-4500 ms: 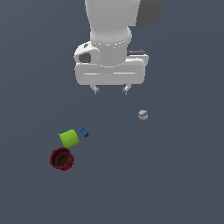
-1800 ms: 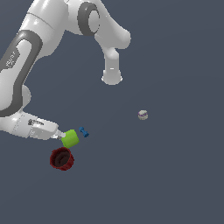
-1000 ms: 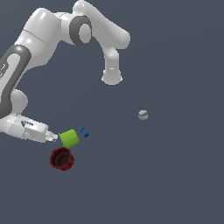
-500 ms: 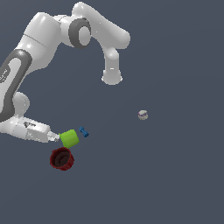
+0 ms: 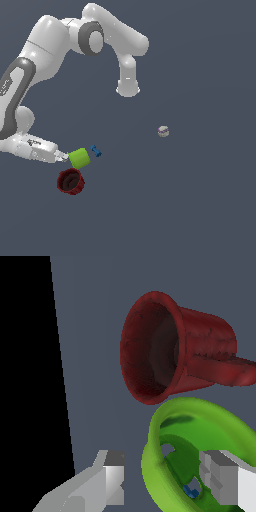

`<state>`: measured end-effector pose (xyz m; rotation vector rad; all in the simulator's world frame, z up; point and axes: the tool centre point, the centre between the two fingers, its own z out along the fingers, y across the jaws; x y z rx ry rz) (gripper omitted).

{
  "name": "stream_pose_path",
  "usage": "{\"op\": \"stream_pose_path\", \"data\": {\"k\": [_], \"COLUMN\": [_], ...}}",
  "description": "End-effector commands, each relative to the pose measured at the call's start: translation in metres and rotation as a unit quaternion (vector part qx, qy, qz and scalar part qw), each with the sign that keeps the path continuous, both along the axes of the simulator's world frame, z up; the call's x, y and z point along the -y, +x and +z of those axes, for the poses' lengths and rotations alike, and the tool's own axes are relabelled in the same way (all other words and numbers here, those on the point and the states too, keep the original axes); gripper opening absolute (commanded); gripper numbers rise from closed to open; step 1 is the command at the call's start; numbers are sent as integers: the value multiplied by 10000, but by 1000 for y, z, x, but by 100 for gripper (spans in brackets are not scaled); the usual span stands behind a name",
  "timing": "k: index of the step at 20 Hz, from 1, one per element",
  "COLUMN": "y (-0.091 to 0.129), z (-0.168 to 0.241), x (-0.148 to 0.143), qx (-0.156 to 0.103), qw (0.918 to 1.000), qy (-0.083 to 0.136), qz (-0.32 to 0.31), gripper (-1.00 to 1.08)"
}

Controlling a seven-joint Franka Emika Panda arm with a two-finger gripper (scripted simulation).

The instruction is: Pick up a designated object from a clutter of objects.

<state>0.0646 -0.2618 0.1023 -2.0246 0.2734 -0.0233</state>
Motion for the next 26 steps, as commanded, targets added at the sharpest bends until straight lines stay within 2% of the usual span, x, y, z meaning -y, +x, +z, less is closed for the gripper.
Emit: {"op": "stream_pose_path", "data": {"k": [1, 9, 10, 26], "y": [1, 2, 2, 2], "z": [-3, -11, -11, -6], "x": [-6, -21, -21, -25], "qx": [0, 0, 0, 0], "qw": [10000, 10000, 10000, 10000], "qy": [3, 7, 7, 7], "qz": [4, 6, 6, 6], "gripper": [28, 28, -100, -100]}}
